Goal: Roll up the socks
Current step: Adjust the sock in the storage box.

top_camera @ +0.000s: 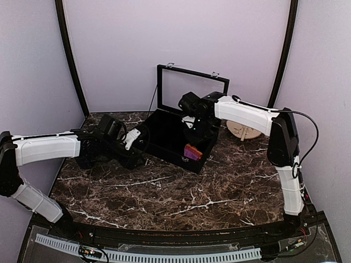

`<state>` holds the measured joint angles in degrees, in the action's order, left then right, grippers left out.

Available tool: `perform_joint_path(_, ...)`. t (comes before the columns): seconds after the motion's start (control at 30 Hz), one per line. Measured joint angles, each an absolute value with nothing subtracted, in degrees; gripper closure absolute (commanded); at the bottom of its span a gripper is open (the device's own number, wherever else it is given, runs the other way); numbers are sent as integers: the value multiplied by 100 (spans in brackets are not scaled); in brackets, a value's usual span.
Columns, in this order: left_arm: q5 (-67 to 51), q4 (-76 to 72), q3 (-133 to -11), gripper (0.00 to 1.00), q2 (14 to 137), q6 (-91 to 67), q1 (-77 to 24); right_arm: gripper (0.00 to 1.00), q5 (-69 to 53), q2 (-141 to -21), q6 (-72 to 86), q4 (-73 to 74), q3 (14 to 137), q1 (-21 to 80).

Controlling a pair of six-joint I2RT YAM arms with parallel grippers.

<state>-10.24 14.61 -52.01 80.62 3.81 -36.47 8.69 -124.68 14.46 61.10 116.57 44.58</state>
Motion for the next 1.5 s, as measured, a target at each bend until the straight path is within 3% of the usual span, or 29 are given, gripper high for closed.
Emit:
perform_joint_path(0.73,-1033,1455,-5201,41,8101,381,-3647,75,403,-12613,1376,5520,10593,4456)
perform_joint_path(1.27,-1004,1420,-5199,41,8101,349,-3647,57,779,-12575,1398,5553,10816,4445)
perform_joint_path(1.5,-937,1426,-5347,39,8084,95,-3647,53,1151,-11963,1437,5251,10733,4445)
